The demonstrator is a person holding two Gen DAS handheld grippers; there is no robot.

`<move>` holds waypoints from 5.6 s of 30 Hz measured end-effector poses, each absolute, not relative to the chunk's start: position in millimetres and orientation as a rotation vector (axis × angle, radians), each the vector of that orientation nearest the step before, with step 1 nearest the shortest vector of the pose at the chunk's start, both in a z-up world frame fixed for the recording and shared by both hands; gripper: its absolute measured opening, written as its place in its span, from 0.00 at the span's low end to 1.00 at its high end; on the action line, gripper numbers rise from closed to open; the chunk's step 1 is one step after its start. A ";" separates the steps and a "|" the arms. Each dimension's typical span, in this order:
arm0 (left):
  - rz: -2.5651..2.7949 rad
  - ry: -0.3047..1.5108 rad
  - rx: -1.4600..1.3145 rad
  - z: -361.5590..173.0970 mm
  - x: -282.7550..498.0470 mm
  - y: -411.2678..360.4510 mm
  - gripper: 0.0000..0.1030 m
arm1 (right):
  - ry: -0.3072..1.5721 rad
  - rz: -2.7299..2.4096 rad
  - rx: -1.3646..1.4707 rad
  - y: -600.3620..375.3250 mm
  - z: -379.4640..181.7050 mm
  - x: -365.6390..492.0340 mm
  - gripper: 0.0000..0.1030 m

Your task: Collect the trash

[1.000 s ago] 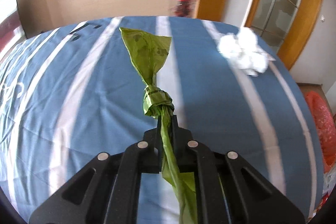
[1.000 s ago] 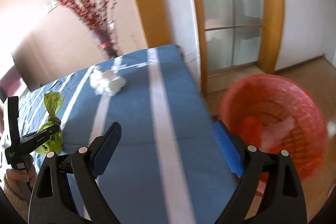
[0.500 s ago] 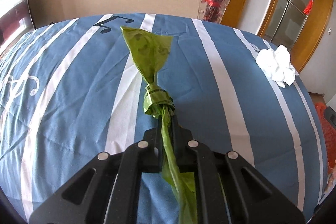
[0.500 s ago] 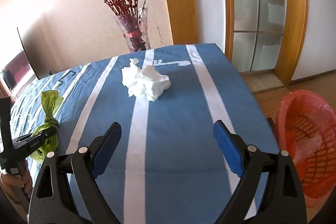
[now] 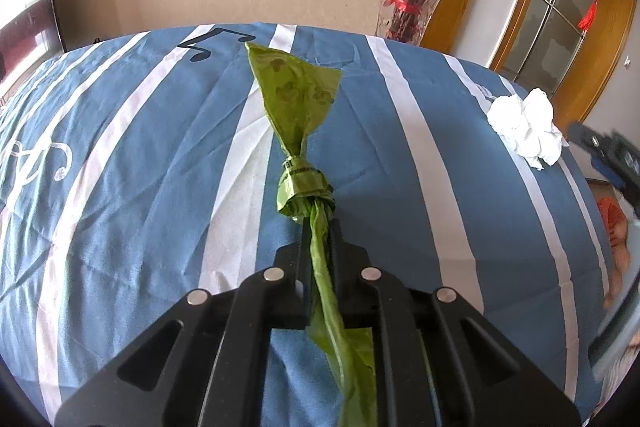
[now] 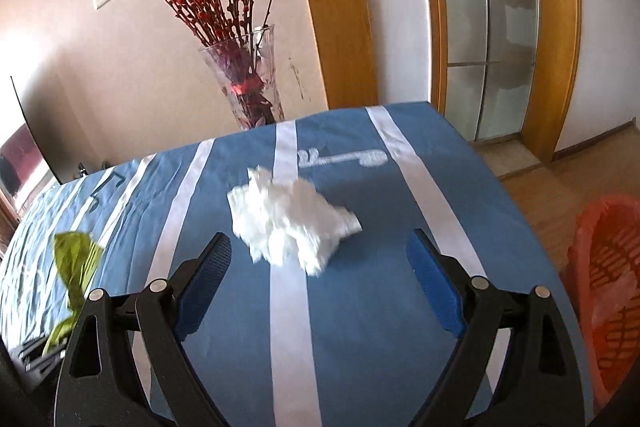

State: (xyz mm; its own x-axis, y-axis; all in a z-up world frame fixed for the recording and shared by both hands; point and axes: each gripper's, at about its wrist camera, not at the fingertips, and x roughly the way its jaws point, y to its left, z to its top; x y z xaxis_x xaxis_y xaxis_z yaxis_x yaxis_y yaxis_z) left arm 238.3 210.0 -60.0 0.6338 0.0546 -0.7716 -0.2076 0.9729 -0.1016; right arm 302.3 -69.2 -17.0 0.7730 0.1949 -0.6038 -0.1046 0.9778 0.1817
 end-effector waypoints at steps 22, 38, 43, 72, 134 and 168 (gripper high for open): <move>0.145 0.873 -0.199 -59.1 238.0 211.0 0.11 | 0.807 0.186 0.134 -95.7 -34.5 290.2 0.12; 0.160 0.873 -0.188 -57.0 234.1 203.6 0.08 | 0.752 0.141 0.198 -180.1 -15.1 165.6 0.12; 0.119 0.869 -0.192 -50.3 228.4 179.9 0.07 | 0.742 0.121 0.209 -199.0 -15.4 149.6 0.12; -0.486 0.879 -0.069 -14.8 227.1 -124.6 0.07 | 0.654 -0.112 0.399 -349.6 -20.7 107.1 0.12; -0.089 0.449 0.016 12.8 -0.3 -17.5 0.96 | 0.448 -0.343 0.065 -240.3 7.5 -48.8 0.98; -0.074 0.453 0.008 9.1 -21.4 -12.1 0.96 | 0.497 -0.331 0.083 -233.6 -6.4 -68.7 0.98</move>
